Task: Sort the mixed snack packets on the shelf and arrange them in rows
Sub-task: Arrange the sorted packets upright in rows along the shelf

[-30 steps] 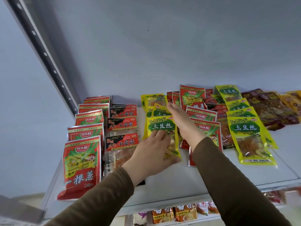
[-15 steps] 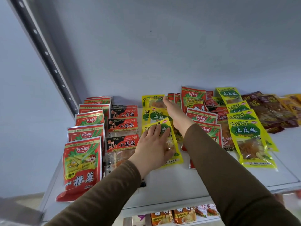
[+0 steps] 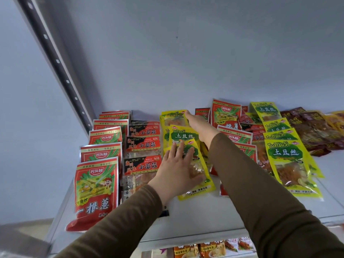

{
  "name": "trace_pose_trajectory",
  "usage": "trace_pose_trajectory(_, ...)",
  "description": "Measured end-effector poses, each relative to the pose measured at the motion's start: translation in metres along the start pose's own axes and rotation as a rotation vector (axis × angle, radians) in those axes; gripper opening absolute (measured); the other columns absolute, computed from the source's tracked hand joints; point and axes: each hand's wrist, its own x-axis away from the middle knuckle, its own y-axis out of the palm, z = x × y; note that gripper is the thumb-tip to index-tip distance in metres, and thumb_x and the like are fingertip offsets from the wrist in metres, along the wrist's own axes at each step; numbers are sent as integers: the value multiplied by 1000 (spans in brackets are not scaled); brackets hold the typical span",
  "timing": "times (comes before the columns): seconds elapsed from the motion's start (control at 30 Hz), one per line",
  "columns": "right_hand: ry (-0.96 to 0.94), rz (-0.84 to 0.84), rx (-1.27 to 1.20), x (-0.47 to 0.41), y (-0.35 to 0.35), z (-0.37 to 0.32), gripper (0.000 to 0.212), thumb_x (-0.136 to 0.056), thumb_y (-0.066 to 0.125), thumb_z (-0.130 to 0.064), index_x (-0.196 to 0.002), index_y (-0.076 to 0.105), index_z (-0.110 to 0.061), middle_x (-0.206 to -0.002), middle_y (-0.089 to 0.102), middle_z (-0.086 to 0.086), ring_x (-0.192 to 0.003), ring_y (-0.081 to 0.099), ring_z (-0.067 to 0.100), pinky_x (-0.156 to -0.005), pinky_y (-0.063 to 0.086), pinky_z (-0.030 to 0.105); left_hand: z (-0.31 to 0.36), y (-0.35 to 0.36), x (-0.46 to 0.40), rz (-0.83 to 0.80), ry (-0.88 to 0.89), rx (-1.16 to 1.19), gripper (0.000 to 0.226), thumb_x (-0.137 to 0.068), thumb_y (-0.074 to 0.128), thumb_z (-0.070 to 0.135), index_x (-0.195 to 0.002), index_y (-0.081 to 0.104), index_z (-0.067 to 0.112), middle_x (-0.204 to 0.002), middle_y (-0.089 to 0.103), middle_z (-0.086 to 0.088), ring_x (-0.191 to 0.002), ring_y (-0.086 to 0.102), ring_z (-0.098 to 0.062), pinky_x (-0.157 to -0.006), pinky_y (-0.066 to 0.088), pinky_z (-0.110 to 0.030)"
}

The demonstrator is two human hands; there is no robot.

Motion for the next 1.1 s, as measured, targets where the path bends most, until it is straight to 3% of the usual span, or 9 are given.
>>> trace_pose_trajectory(0.23, -118, 28, 32, -15, -11, 2, 51, -109, 39, -30, -156, 35, -11, -160, 38, 9, -146, 37, 26, -119, 29, 41, 1, 3, -2, -15, -23, -8, 98, -90, 36, 83, -164, -1, 29, -172, -8, -13, -158, -6, -37, -126, 10, -52)
trace_pose_trajectory(0.43, -191, 151, 212, -25, 0, 4, 43, -100, 50, -9, -142, 50, -1, -143, 54, 15, -127, 53, 31, -98, 44, 36, 3, 4, -1, -19, -34, -21, 98, -91, 35, 82, -164, -4, 30, -172, -10, -12, -158, -7, -36, -127, 9, -51)
trace_pose_trajectory(0.5, -190, 180, 225, -32, 4, 6, 35, -96, 55, -10, -131, 56, -3, -126, 60, 13, -110, 60, 27, -85, 48, 32, 2, 4, -1, -24, -34, -25, 97, -92, 35, 81, -164, -5, 30, -172, -10, -12, -158, -8, -35, -127, 9, -51)
trace_pose_trajectory(0.57, -160, 215, 217, -42, 6, 7, 5, -94, 58, -9, -95, 54, -13, -89, 55, 6, -73, 54, 17, -59, 40, 28, 2, 3, -1, -26, -32, -29, 97, -92, 35, 82, -164, -6, 30, -172, -10, -12, -158, -8, -35, -127, 8, -51)
trace_pose_trajectory(0.63, -126, 250, 186, -46, 6, 4, 17, -94, 63, -10, -98, 47, -17, -78, 47, 1, -63, 47, 13, -51, 35, 27, 2, 3, 0, -28, -30, -35, 98, -92, 34, 82, -164, -6, 30, -172, -11, -11, -158, -9, -35, -127, 7, -51)
trace_pose_trajectory(0.73, -102, 181, 151, -51, 5, 3, 35, -95, 69, -15, -125, 58, -3, -108, 66, 12, -97, 65, 25, -79, 51, 29, 2, 3, 1, -24, -28, -38, 98, -92, 33, 83, -164, -7, 31, -172, -12, -10, -158, -10, -34, -127, 5, -50)
trace_pose_trajectory(0.87, -84, 83, 58, -47, 2, 1, 55, -95, 70, -12, -143, 48, 4, -146, 53, 17, -134, 51, 30, -96, 38, 28, 3, 3, 1, -20, -33, -42, 97, -92, 32, 83, -164, -7, 31, -172, -12, -10, -158, -10, -34, -126, 4, -50)
trace_pose_trajectory(0.97, -143, 49, 98, -49, -8, -1, 51, -95, 68, -10, -141, 50, 3, -141, 54, 15, -133, 49, 29, -95, 34, 27, 3, 4, 1, -6, -36, -46, 97, -91, 33, 83, -163, -6, 32, -172, -11, -10, -158, -10, -34, -126, 4, -50)
trace_pose_trajectory(1.1, -145, -88, 156, -46, -21, -5, 17, -97, 64, -10, -114, 63, -5, -106, 62, 8, -108, 56, 28, -90, 42, 36, 3, 5, 1, -8, -47, -50, 97, -91, 33, 83, -163, -7, 32, -172, -13, -9, -158, -11, -33, -126, 1, -50)
